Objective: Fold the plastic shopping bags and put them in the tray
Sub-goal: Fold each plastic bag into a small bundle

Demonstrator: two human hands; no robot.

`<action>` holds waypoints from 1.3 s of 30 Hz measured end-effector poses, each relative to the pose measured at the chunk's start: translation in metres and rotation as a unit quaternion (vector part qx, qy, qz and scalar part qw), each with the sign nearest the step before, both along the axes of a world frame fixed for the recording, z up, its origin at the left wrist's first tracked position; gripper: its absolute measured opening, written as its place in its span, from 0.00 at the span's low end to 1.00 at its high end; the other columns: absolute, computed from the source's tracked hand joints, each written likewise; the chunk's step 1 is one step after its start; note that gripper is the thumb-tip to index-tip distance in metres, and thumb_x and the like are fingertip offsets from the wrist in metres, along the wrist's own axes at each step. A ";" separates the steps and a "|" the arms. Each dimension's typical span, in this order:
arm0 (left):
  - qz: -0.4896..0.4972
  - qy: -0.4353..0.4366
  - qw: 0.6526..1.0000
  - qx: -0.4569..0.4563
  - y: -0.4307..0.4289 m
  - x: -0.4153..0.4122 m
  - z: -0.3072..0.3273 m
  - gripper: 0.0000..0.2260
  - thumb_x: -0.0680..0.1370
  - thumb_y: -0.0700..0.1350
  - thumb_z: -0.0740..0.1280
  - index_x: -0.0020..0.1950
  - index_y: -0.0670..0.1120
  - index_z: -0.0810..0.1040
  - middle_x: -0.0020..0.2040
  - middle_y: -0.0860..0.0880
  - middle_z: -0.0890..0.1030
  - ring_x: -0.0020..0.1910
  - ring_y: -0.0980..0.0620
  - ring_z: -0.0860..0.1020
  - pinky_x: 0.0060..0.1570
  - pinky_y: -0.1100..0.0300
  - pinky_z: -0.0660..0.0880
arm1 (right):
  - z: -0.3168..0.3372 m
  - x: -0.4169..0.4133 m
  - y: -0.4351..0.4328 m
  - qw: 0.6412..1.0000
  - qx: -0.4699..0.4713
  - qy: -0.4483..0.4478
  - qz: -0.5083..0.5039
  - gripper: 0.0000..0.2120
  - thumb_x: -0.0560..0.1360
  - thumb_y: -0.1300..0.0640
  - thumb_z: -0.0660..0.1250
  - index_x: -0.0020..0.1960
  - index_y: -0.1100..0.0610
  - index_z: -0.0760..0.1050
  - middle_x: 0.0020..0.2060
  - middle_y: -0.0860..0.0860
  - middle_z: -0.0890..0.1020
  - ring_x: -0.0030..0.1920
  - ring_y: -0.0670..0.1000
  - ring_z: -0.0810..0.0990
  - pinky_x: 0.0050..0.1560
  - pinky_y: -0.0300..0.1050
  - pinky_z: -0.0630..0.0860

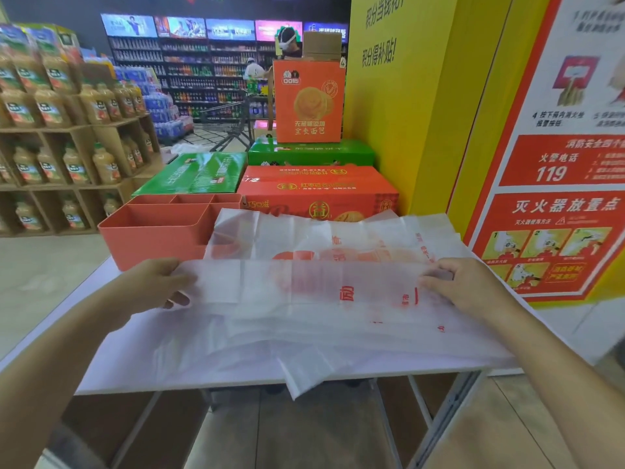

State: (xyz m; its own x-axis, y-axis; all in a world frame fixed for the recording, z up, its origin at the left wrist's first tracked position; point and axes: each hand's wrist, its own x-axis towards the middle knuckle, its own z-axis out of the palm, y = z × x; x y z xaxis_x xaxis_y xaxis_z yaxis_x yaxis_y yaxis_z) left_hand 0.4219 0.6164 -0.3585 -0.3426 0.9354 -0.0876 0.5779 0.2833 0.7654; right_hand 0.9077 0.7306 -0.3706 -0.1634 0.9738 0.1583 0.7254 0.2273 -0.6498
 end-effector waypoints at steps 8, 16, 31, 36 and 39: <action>0.067 0.021 0.997 0.010 0.009 -0.002 -0.009 0.07 0.75 0.45 0.74 0.45 0.42 0.81 0.39 0.43 0.85 0.35 0.45 0.81 0.38 0.55 0.77 | -0.010 -0.006 0.005 0.999 0.011 -0.034 -0.018 0.09 0.76 0.51 0.74 0.54 0.51 0.78 0.41 0.44 0.82 0.40 0.45 0.80 0.35 0.41 0.70; 0.104 0.217 0.969 -0.053 0.014 -0.014 -0.021 0.15 0.70 0.61 0.73 0.49 0.54 0.77 0.46 0.55 0.81 0.44 0.49 0.80 0.49 0.50 0.77 | -0.021 -0.006 0.007 0.993 0.026 -0.105 -0.042 0.28 0.74 0.45 0.75 0.70 0.50 0.70 0.57 0.48 0.77 0.52 0.48 0.75 0.47 0.44 0.71; 0.152 0.090 0.984 -0.029 0.020 -0.054 0.000 0.11 0.72 0.32 0.72 0.52 0.43 0.81 0.40 0.37 0.82 0.40 0.38 0.81 0.40 0.53 0.78 | -0.020 0.001 0.009 0.979 0.038 -0.203 -0.009 0.23 0.79 0.49 0.68 0.74 0.48 0.69 0.63 0.51 0.74 0.62 0.53 0.75 0.61 0.52 0.75; 0.154 0.110 0.981 -0.041 0.025 -0.057 -0.016 0.11 0.70 0.35 0.75 0.50 0.46 0.82 0.41 0.41 0.84 0.38 0.41 0.83 0.46 0.47 0.82 | -0.022 0.001 0.008 0.975 0.049 -0.216 -0.006 0.21 0.81 0.49 0.66 0.73 0.48 0.69 0.65 0.51 0.73 0.64 0.54 0.73 0.62 0.51 0.73; 0.148 0.204 0.966 -0.053 0.024 -0.062 -0.021 0.14 0.69 0.44 0.77 0.54 0.48 0.82 0.46 0.46 0.83 0.41 0.42 0.82 0.45 0.51 0.80 | -0.024 0.001 0.006 0.971 0.058 -0.232 -0.007 0.21 0.82 0.49 0.65 0.73 0.48 0.69 0.66 0.52 0.72 0.65 0.55 0.71 0.63 0.51 0.72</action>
